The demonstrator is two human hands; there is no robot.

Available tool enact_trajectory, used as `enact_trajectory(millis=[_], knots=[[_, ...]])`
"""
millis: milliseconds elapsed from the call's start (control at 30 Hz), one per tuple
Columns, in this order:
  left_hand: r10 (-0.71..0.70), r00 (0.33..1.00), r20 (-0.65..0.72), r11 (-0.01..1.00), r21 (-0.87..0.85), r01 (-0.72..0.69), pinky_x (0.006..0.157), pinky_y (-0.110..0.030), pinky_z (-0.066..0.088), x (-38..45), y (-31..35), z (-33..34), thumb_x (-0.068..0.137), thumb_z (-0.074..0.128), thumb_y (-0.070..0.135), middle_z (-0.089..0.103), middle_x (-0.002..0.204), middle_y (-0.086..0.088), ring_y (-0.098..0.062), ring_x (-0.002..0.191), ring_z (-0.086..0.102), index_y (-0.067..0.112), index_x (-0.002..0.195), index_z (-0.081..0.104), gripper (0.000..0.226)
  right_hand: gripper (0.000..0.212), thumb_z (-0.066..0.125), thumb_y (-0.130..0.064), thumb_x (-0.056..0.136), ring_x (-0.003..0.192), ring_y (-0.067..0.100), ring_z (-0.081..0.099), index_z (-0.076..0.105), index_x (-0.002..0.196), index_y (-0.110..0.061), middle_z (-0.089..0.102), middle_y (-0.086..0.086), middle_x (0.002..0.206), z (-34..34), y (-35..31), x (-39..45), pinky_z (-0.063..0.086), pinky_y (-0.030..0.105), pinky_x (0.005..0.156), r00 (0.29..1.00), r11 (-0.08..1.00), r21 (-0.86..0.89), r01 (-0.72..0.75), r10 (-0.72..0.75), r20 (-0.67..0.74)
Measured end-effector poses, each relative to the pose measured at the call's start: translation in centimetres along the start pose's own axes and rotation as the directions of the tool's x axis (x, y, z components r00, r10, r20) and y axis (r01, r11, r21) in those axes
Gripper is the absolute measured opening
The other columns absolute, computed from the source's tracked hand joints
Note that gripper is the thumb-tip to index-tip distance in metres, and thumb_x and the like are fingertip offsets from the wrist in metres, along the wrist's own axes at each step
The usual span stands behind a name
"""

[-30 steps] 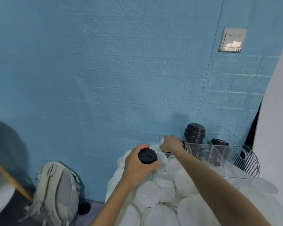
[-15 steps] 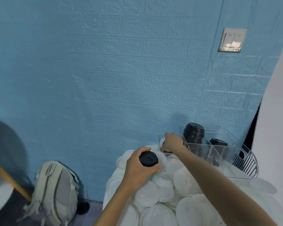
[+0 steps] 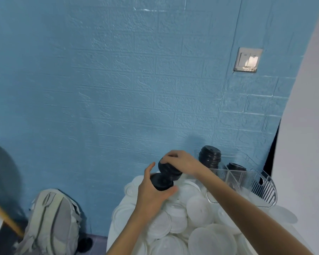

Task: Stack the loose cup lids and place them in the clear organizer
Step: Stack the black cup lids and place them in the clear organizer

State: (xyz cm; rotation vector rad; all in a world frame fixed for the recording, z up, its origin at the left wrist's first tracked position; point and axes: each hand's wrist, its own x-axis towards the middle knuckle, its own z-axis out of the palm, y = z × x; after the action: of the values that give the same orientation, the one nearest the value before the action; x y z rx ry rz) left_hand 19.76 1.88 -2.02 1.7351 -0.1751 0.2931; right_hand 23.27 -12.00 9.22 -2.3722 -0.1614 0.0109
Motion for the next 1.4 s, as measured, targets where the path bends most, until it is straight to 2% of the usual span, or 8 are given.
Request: enact_trajectory(millis=[233, 433, 733, 900, 1033, 1167, 1267, 1400], knots=[[0.015, 0.998, 0.063, 1.000, -0.008, -0.014, 0.092, -0.019, 0.054, -1.3, 1.1, 0.8, 0.053, 0.102, 0.035, 0.064, 0.116, 0.022, 0.006, 0.106, 0.063, 0.052, 0.151, 0.022, 0.128, 0.050, 0.076, -0.062, 0.079, 0.110, 0.008, 0.063, 0.069, 0.118, -0.030, 0.068, -0.012, 0.117, 0.8, 1.5, -3.7, 0.052, 0.027, 0.096, 0.997, 0.997, 0.065, 0.037, -0.041, 0.059], [0.032, 0.995, 0.095, 0.999, -0.045, -0.028, 0.079, -0.008, 0.050, -2.4, 2.0, 1.4, 0.053, 0.102, 0.032, 0.063, 0.118, 0.024, 0.014, 0.101, 0.062, 0.048, 0.153, 0.026, 0.126, 0.044, 0.082, -0.052, 0.080, 0.109, 0.015, 0.069, 0.069, 0.116, -0.030, 0.072, -0.003, 0.116, 1.6, 2.9, -5.4, 0.059, 0.036, 0.095, 0.987, 0.892, 0.439, -0.107, 0.041, 0.158], [0.054, 0.995, 0.088, 0.976, -0.216, -0.034, 0.097, -0.039, 0.058, -3.0, 3.1, 2.4, 0.053, 0.097, 0.028, 0.067, 0.126, 0.007, -0.011, 0.117, 0.066, 0.036, 0.129, 0.056, 0.087, 0.066, 0.097, -0.026, 0.065, 0.107, 0.026, 0.073, 0.067, 0.123, -0.018, 0.074, 0.011, 0.115, 1.9, 3.3, -5.8, 0.060, 0.035, 0.087, 0.982, 0.692, 0.700, -0.177, 0.072, 0.176], [0.024, 0.996, 0.089, 0.964, -0.265, 0.001, 0.084, -0.020, 0.057, -3.0, 3.8, 2.3, 0.065, 0.094, 0.001, 0.067, 0.120, -0.002, -0.004, 0.102, 0.069, 0.027, 0.126, 0.057, 0.076, 0.052, 0.085, -0.031, 0.083, 0.111, 0.029, 0.071, 0.065, 0.128, -0.016, 0.071, 0.016, 0.123, 1.5, 4.0, -5.8, 0.060, 0.039, 0.078, 0.954, 0.585, 0.759, -0.286, 0.096, 0.285], [0.033, 0.992, 0.120, 0.945, -0.328, 0.009, 0.091, -0.032, 0.059, -3.2, 4.3, 2.2, 0.059, 0.094, 0.010, 0.068, 0.124, -0.002, -0.011, 0.108, 0.070, 0.032, 0.133, 0.055, 0.086, 0.050, 0.080, -0.017, 0.085, 0.112, 0.030, 0.069, 0.064, 0.131, -0.009, 0.068, 0.018, 0.127, 0.8, 4.9, -5.9, 0.060, 0.039, 0.078, 0.957, 0.502, 0.818, -0.280, 0.081, 0.278], [0.080, 0.987, 0.142, 0.943, -0.332, -0.029, 0.092, -0.025, 0.056, -3.8, 5.1, 2.6, 0.063, 0.089, 0.018, 0.071, 0.116, 0.013, -0.009, 0.111, 0.068, 0.032, 0.127, 0.061, 0.071, 0.054, 0.082, -0.007, 0.078, 0.104, 0.026, 0.071, 0.062, 0.128, -0.007, 0.068, 0.016, 0.120, 0.3, 5.5, -5.8, 0.059, 0.035, 0.073, 0.967, 0.442, 0.861, -0.251, 0.084, 0.239], [0.053, 0.986, 0.156, 0.915, -0.403, 0.014, 0.091, -0.024, 0.055, -4.0, 5.3, 2.7, 0.072, 0.083, 0.027, 0.070, 0.120, 0.011, -0.009, 0.115, 0.066, 0.035, 0.120, 0.065, 0.051, 0.079, 0.092, -0.010, 0.067, 0.118, 0.034, 0.067, 0.056, 0.137, -0.005, 0.061, 0.025, 0.137, 0.3, 5.5, -5.6, 0.060, 0.042, 0.085, 0.974, 0.423, 0.878, -0.225, 0.081, 0.211], [0.008, 0.983, 0.186, 0.888, -0.454, 0.078, 0.088, -0.024, 0.056, -3.7, 5.7, 2.7, 0.068, 0.085, 0.017, 0.070, 0.123, 0.004, -0.009, 0.114, 0.068, 0.034, 0.124, 0.068, 0.061, 0.074, 0.090, -0.010, 0.072, 0.121, 0.036, 0.065, 0.056, 0.137, -0.006, 0.063, 0.025, 0.134, 0.3, 5.9, -6.1, 0.059, 0.046, 0.092, 0.982, 0.368, 0.911, -0.187, 0.089, 0.166]])
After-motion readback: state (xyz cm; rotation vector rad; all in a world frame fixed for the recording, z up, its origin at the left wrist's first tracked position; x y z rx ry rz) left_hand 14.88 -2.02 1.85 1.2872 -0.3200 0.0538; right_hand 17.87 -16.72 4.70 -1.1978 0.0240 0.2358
